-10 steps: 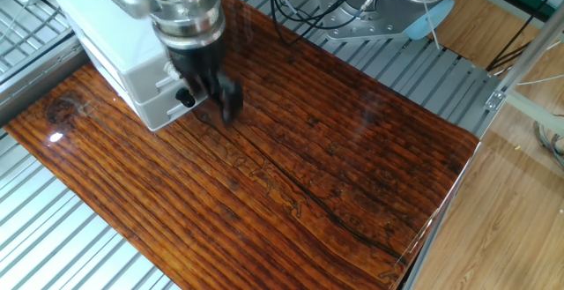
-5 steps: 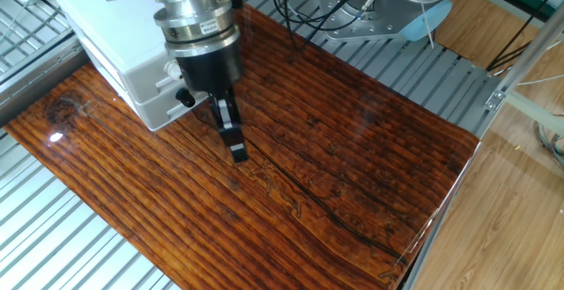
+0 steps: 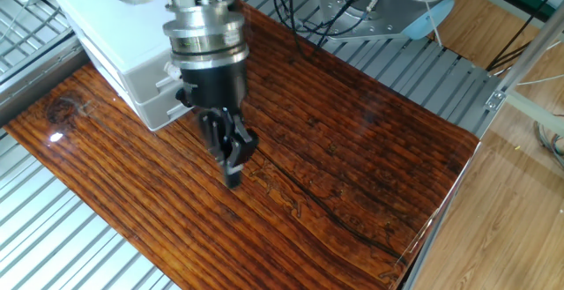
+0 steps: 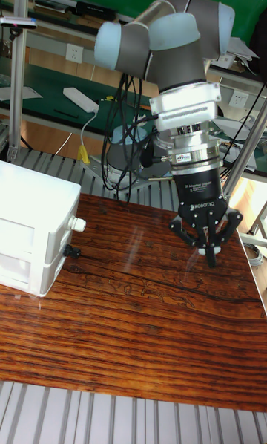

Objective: Grasp the handle and open the drawer

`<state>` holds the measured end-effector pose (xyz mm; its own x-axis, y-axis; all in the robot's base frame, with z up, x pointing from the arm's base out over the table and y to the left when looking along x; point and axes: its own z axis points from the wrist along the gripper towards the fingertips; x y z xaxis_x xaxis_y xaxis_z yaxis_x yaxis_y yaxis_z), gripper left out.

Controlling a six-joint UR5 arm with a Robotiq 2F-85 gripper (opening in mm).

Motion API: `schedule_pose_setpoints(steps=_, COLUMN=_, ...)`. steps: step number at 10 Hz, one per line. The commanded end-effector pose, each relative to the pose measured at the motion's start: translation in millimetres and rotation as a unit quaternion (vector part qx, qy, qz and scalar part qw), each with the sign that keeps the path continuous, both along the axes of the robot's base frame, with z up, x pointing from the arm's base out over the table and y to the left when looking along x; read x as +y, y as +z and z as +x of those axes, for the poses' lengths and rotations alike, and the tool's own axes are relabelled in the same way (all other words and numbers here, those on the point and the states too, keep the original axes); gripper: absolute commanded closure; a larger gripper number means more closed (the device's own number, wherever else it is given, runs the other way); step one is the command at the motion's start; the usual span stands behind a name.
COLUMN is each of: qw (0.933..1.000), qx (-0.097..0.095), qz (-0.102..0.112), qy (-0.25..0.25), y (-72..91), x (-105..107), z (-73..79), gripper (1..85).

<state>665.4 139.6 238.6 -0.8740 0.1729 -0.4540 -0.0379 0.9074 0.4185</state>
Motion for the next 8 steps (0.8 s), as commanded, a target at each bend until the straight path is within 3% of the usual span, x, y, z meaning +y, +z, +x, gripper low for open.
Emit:
schedule_pose_setpoints(steps=1, qw=0.9755, qx=-0.113, qz=-0.165, qy=0.091, y=26.0, x=-37.3, z=26.5, gripper=83.7)
schedule_pose_setpoints(steps=2, qw=0.9843, qx=-0.032, qz=-0.155, qy=0.079, y=27.8, x=-41.9, z=1.9, gripper=83.7)
schedule_pose_setpoints(steps=3, qw=0.9756, qx=0.011, qz=-0.195, qy=0.099, y=25.8, x=-62.8, z=-14.7, gripper=83.7)
schedule_pose_setpoints(steps=6, qw=0.9487, qx=0.104, qz=-0.247, qy=0.167, y=5.7, x=-98.7, z=-72.6, gripper=83.7)
schedule_pose_setpoints(steps=7, qw=0.9417, qx=0.124, qz=-0.258, qy=0.178, y=7.4, x=-109.2, z=-85.4, gripper=83.3)
schedule_pose_setpoints(steps=8, qw=0.9388, qx=0.134, qz=-0.259, qy=0.183, y=11.5, x=-117.2, z=-93.5, gripper=83.7)
